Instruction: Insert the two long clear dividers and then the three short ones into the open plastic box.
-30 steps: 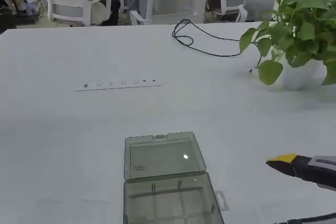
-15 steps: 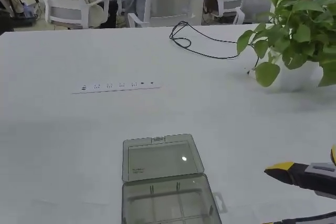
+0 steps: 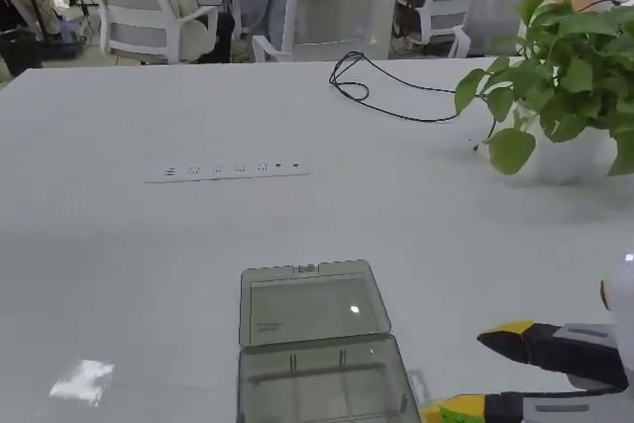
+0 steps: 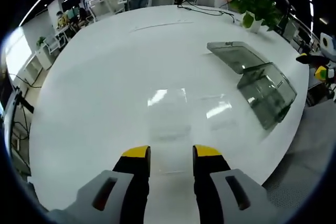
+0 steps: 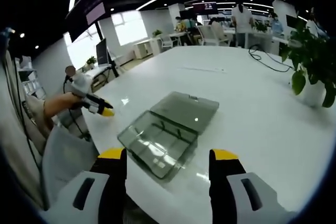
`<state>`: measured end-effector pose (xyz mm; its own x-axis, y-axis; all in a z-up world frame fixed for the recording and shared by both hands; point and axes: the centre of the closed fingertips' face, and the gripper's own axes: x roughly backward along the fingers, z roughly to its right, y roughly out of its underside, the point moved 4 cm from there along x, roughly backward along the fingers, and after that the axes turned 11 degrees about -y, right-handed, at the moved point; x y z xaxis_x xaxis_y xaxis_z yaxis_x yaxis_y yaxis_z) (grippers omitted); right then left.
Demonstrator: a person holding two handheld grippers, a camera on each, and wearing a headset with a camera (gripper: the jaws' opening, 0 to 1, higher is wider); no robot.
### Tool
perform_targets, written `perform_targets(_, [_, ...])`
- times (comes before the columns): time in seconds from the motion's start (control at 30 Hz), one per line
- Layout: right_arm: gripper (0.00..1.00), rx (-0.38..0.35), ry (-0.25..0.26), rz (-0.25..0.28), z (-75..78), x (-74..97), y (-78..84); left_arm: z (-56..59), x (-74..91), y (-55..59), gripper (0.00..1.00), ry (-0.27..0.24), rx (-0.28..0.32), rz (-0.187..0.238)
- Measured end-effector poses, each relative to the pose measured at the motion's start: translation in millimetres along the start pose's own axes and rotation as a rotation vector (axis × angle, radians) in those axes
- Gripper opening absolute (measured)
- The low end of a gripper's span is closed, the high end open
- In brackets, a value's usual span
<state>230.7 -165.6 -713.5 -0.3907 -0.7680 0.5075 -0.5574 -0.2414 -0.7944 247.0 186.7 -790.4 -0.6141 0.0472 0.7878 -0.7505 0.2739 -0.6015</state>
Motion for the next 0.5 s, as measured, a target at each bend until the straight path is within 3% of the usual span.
perform_targets(0.27, [0.54, -0.090, -0.032, 0.082, -15.8, -25.2, -8.3, 21.8, 17.9, -15.9, 0.30, 0.024, 0.048, 0.145])
perform_targets(0.43, [0.48, -0.244, -0.071, 0.204, -28.9, -42.2, -17.2, 33.6, 27.0, -27.4, 0.30, 0.050, 0.090, 0.238])
perform_targets(0.5, [0.47, -0.249, -0.082, 0.211, -32.8, -49.0, -17.3, 36.9, 29.4, -30.4, 0.30, 0.053, 0.096, 0.262])
